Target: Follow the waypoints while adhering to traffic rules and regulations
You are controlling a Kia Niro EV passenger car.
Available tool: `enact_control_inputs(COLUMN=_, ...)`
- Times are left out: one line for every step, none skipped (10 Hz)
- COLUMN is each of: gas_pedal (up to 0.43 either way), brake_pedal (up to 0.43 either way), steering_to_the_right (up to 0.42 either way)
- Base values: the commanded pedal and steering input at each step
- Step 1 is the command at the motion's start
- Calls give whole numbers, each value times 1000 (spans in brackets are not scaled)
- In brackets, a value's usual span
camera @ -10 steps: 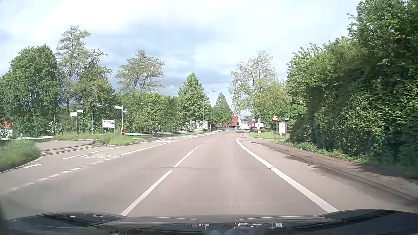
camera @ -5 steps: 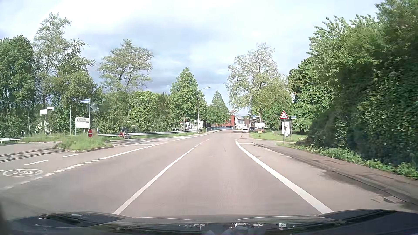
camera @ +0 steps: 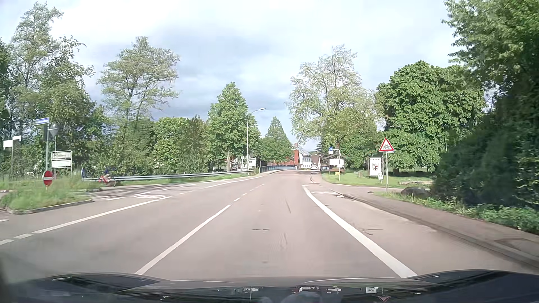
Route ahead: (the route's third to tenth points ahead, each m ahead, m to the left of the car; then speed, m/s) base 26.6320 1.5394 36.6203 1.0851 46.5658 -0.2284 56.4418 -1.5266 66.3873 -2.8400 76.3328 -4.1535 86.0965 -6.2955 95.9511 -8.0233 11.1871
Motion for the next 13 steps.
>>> enact_control_inputs(gas_pedal=28, brake_pedal=0, steering_to_the_right=12)
enact_control_inputs(gas_pedal=28, brake_pedal=0, steering_to_the_right=12)
enact_control_inputs(gas_pedal=28, brake_pedal=0, steering_to_the_right=12)
enact_control_inputs(gas_pedal=28, brake_pedal=0, steering_to_the_right=13)
enact_control_inputs(gas_pedal=28, brake_pedal=0, steering_to_the_right=14)
enact_control_inputs(gas_pedal=28, brake_pedal=0, steering_to_the_right=14)
enact_control_inputs(gas_pedal=28, brake_pedal=0, steering_to_the_right=14)
enact_control_inputs(gas_pedal=28, brake_pedal=0, steering_to_the_right=14)
enact_control_inputs(gas_pedal=28, brake_pedal=0, steering_to_the_right=14)
enact_control_inputs(gas_pedal=28, brake_pedal=0, steering_to_the_right=14)
enact_control_inputs(gas_pedal=28, brake_pedal=0, steering_to_the_right=12)
enact_control_inputs(gas_pedal=28, brake_pedal=0, steering_to_the_right=10)
enact_control_inputs(gas_pedal=28, brake_pedal=0, steering_to_the_right=9)
